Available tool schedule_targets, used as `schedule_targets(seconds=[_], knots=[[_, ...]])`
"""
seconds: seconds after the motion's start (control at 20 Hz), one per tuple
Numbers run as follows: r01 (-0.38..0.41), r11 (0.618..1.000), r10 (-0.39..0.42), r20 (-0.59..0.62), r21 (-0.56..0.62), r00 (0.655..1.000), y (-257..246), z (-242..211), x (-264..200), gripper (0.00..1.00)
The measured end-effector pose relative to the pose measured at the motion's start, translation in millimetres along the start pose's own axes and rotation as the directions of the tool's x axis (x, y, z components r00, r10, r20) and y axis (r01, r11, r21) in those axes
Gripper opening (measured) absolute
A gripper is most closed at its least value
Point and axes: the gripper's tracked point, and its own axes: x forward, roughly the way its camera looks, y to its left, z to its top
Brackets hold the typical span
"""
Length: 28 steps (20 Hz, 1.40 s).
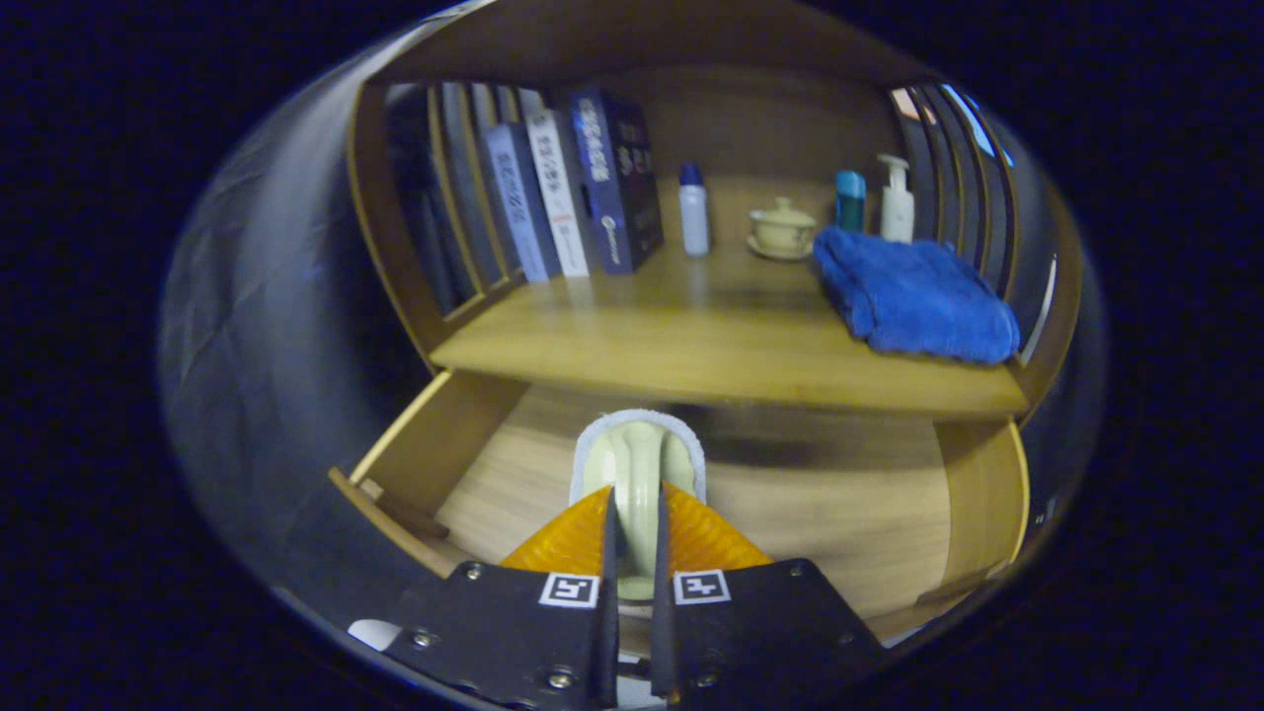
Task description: Pull open the drawer, take out the items inside it, and place them on the countertop above the cabinet.
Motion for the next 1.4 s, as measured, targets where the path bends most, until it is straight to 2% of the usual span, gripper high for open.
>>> schedule_targets(seconds=[0.15,0.25,0.35,0.55,0.65,0.85,1.0,1.15,1.25,1.4], knots=[[-0.019,0.999,0.026,0.139,-0.051,0.990,1,20,-23,0.14],[-0.009,0.998,0.027,0.257,-0.069,0.966,-1,44,-43,0.14],[0.027,0.996,0.005,0.371,-0.080,0.929,-7,74,-62,0.14],[0.148,0.988,-0.093,0.561,-0.053,0.823,-24,132,-91,0.13],[0.177,0.984,-0.140,0.582,-0.008,0.801,-30,147,-100,0.13],[0.206,0.978,-0.196,0.559,0.046,0.806,-48,163,-84,0.13],[0.248,0.967,-0.238,0.571,0.062,0.786,-58,180,-63,0.13],[0.294,0.954,-0.278,0.548,0.059,0.789,-69,183,-36,0.13],[0.317,0.946,-0.302,0.515,0.063,0.802,-78,178,-10,0.13],[0.322,0.941,-0.334,0.416,0.102,0.846,-94,154,32,0.13]])
